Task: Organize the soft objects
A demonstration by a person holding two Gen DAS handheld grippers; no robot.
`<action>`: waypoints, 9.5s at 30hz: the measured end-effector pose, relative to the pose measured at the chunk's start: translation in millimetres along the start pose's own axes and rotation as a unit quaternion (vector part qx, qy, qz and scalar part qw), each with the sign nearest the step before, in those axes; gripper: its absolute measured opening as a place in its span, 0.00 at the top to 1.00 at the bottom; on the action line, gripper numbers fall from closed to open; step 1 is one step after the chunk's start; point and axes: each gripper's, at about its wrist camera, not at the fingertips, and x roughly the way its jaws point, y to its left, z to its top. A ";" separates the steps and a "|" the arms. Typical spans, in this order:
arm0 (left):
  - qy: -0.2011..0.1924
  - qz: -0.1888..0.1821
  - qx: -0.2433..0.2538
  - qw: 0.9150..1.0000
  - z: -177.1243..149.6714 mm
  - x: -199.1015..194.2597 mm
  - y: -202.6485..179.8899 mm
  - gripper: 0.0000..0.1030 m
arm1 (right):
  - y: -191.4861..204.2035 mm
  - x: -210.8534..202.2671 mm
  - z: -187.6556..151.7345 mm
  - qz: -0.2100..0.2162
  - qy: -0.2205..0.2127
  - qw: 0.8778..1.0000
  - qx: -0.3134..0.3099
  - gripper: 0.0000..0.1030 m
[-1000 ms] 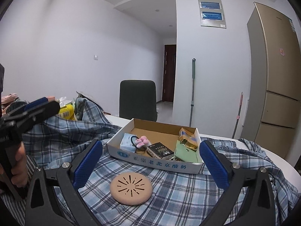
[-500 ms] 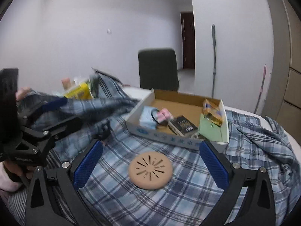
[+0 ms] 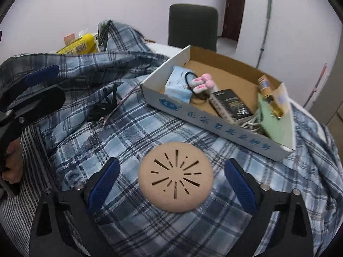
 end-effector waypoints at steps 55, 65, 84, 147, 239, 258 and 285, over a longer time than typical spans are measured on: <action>0.125 0.011 0.022 0.992 -6.5 50.8 -2.7 0.54 | -13.4 -53.6 -26.1 -0.074 -0.127 0.989 0.001 0.24; 0.188 0.004 0.043 0.981 -5.5 84.0 4.7 0.72 | -13.6 -52.5 -25.5 -0.067 -0.125 0.990 0.006 0.24; 0.024 -0.029 0.054 0.998 -4.4 27.4 0.1 0.92 | -12.1 -62.3 -28.9 -0.056 -0.150 0.987 -0.001 0.24; -0.156 -0.009 0.012 0.988 62.7 119.0 -45.8 0.92 | -109.7 13.6 59.4 -0.102 -0.151 0.980 0.086 0.22; -0.245 -0.027 0.013 0.969 9.9 -90.3 -54.9 0.00 | -26.5 -185.7 -65.2 -0.230 -0.374 0.890 0.123 0.00; -0.221 -0.015 0.021 0.975 -8.1 -63.6 -55.8 0.00 | -28.0 -168.3 -79.5 -0.239 -0.372 0.890 0.108 0.00; -0.226 -0.013 0.024 0.974 -9.8 -63.6 -56.8 0.00 | -26.1 -169.0 -79.1 -0.242 -0.373 0.889 0.106 0.00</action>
